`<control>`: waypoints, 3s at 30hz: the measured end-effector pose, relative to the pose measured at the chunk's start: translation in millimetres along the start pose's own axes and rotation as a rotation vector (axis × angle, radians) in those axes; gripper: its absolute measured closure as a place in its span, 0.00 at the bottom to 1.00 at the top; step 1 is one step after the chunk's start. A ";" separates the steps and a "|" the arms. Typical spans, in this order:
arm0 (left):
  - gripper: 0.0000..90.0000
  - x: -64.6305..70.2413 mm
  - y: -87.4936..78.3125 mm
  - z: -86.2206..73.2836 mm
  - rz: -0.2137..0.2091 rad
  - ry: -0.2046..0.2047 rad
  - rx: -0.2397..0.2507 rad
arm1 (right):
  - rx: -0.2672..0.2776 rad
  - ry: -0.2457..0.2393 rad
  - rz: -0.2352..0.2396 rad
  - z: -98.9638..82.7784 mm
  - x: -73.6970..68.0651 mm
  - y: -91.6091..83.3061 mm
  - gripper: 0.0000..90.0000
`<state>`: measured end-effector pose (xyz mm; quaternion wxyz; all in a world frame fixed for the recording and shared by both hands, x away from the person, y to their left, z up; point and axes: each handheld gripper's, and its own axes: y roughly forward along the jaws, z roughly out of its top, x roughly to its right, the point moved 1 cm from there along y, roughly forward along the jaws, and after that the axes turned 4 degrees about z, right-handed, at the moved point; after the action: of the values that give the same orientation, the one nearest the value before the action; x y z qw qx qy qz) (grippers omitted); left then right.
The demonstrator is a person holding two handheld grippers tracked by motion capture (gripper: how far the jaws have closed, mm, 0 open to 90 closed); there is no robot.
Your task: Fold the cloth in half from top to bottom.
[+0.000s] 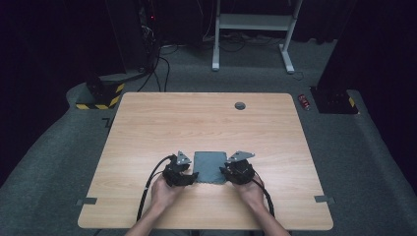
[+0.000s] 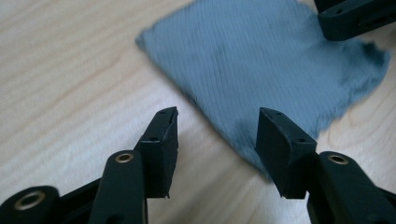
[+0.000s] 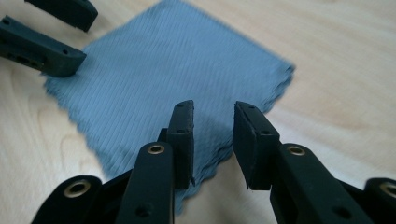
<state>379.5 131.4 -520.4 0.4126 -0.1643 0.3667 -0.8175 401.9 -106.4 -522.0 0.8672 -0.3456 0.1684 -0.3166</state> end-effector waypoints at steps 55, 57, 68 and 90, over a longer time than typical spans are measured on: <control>0.45 -54.1 -71.6 -34.8 0.020 -0.195 0.218 | 0.221 0.141 -0.077 -30.4 32.4 -79.4 0.69; 0.45 -55.3 -73.5 -36.5 0.026 -0.196 0.220 | 0.227 0.146 -0.082 -32.3 32.7 -82.0 0.69; 0.44 -62.4 -79.1 -47.9 0.054 -0.217 0.219 | 0.247 0.175 -0.109 -48.2 38.7 -93.4 0.69; 0.44 -71.3 -71.1 -72.8 0.123 -0.242 0.156 | 0.191 0.214 -0.169 -79.2 48.2 -94.3 0.69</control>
<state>341.7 249.6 -515.0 0.5148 -0.2062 0.2589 -0.7908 356.4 -230.4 -514.7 0.8435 -0.2387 0.1990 -0.4381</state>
